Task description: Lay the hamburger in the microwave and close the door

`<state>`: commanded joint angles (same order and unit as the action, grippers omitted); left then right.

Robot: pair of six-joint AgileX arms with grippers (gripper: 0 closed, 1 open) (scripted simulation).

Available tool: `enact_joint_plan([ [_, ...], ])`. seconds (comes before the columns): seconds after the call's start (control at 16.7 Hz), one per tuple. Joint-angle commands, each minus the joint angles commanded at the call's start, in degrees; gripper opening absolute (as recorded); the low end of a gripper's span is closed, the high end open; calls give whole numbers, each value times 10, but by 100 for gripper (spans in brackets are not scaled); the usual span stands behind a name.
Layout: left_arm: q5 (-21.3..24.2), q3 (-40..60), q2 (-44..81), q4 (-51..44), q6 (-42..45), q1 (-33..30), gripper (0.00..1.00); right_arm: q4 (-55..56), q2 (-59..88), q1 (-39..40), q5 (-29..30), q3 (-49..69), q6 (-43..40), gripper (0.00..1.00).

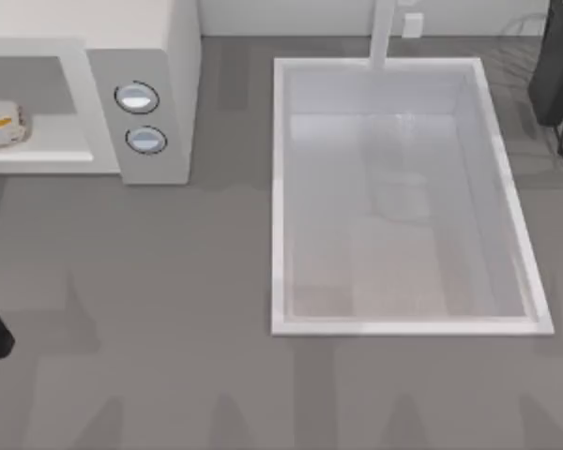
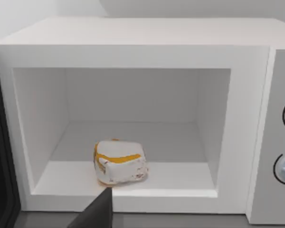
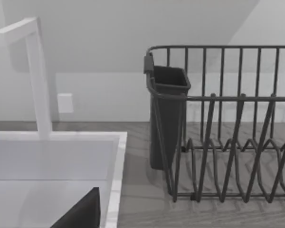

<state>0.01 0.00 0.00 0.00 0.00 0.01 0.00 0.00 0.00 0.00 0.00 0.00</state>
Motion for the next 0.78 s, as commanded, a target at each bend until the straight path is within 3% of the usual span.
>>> enact_joint_plan([
  [0.6, 0, 0, 0, 0, 0, 0, 2, 0, 0, 0, 0, 0, 0, 100],
  [0.78, 0, 0, 0, 0, 0, 0, 0, 0, 0, 0, 0, 0, 0, 100],
])
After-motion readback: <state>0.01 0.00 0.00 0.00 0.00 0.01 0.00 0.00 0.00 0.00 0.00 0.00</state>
